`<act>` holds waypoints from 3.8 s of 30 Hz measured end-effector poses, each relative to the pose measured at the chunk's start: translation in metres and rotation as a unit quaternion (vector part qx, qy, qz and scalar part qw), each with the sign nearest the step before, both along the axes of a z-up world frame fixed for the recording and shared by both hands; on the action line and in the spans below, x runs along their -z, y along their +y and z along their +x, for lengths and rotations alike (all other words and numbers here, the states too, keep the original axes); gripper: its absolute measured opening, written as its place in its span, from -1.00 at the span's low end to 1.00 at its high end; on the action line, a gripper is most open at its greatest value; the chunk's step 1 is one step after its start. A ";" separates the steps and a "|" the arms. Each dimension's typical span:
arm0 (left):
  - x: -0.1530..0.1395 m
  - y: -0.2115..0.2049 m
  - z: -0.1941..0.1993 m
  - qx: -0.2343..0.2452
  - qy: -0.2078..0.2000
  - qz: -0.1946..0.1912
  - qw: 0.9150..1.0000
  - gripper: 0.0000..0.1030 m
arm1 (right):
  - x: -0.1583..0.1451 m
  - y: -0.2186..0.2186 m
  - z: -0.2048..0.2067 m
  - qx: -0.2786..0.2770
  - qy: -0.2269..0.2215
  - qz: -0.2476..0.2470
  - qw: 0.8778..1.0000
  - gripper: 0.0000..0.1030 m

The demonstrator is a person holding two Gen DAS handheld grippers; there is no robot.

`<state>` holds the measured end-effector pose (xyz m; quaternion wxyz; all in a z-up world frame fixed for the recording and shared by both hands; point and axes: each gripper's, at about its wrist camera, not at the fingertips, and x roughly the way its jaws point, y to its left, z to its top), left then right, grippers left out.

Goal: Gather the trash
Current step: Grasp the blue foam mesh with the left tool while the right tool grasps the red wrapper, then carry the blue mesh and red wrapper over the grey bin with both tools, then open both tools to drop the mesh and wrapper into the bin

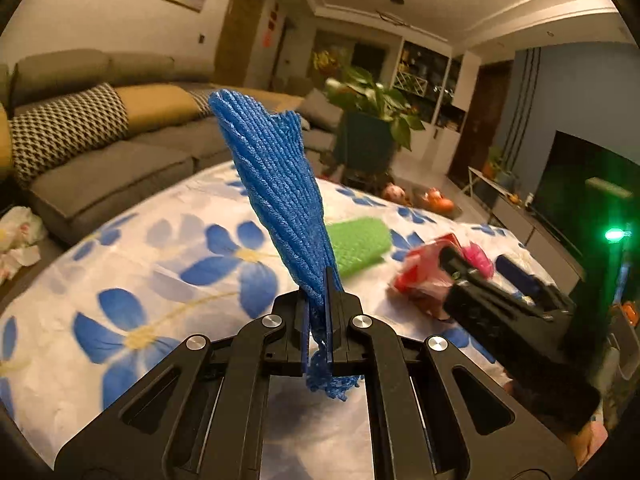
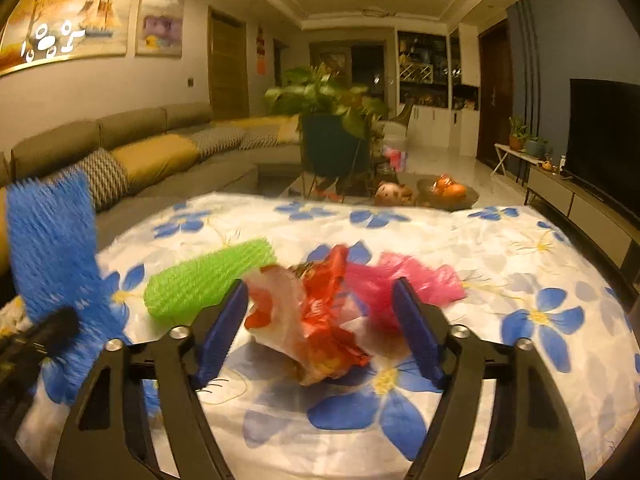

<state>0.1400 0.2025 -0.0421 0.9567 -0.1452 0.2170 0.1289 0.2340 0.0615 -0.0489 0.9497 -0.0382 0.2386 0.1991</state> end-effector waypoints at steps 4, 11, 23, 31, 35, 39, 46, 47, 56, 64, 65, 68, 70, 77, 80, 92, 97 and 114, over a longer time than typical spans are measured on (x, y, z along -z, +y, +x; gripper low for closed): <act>-0.002 0.002 -0.004 -0.004 0.001 0.003 1.000 -0.91 | 0.008 0.004 0.007 -0.019 0.034 -0.005 0.999 -0.36; -0.009 -0.002 -0.018 -0.010 -0.006 0.009 1.000 -0.91 | -0.012 -0.023 -0.021 -0.035 0.011 0.032 0.999 -0.57; -0.032 -0.049 -0.038 0.020 -0.027 0.033 0.999 -0.91 | -0.054 -0.105 -0.097 -0.031 -0.061 0.042 0.997 -0.57; -0.047 -0.113 -0.039 0.088 -0.042 0.048 0.994 -0.91 | -0.067 -0.170 -0.121 0.019 -0.088 0.035 0.995 -0.57; -0.053 -0.150 -0.033 0.129 -0.052 0.061 0.988 -0.91 | -0.072 -0.204 -0.128 0.055 -0.098 0.033 0.993 -0.57; -0.052 -0.188 -0.028 0.166 -0.053 0.067 0.982 -0.91 | -0.075 -0.238 -0.134 0.088 -0.108 0.032 0.990 -0.57; -0.058 -0.250 -0.014 0.231 -0.063 0.077 0.968 -0.91 | -0.084 -0.298 -0.138 0.151 -0.128 0.030 0.980 -0.57; -0.059 -0.257 -0.012 0.238 -0.065 0.079 0.966 -0.91 | -0.085 -0.309 -0.139 0.162 -0.131 0.029 0.978 -0.57; -0.065 -0.344 0.011 0.313 -0.085 0.095 0.941 -0.91 | -0.089 -0.389 -0.132 0.249 -0.145 0.033 0.957 -0.57; -0.059 -0.402 0.033 0.352 -0.086 0.096 0.927 -0.91 | -0.081 -0.425 -0.125 0.283 -0.146 0.027 0.948 -0.57; -0.058 -0.408 0.035 0.357 -0.087 0.096 0.925 -0.91 | -0.080 -0.427 -0.122 0.286 -0.147 0.026 0.947 -0.57; -0.054 -0.426 0.045 0.372 -0.089 0.097 0.919 -0.91 | -0.076 -0.428 -0.119 0.293 -0.146 0.024 0.944 -0.57; -0.052 -0.434 0.048 0.377 -0.087 0.096 0.917 -0.91 | -0.075 -0.430 -0.118 0.297 -0.147 0.024 0.943 -0.57; -0.043 -0.454 0.062 0.397 -0.084 0.092 0.909 -0.91 | -0.070 -0.439 -0.111 0.305 -0.146 0.025 0.941 -0.57; -0.038 -0.463 0.068 0.403 -0.083 0.098 0.906 -0.91 | -0.067 -0.441 -0.106 0.308 -0.139 0.027 0.941 -0.57; -0.024 -0.480 0.092 0.430 -0.073 0.088 0.895 -0.91 | -0.066 -0.445 -0.091 0.313 -0.130 0.033 0.940 -0.55; -0.018 -0.483 0.098 0.438 -0.065 0.080 0.893 -0.91 | -0.065 -0.449 -0.088 0.312 -0.132 0.039 0.940 -0.54; -0.014 -0.478 0.096 0.438 -0.066 0.081 0.893 0.16 | -0.063 -0.463 -0.082 0.322 -0.130 0.062 0.936 0.02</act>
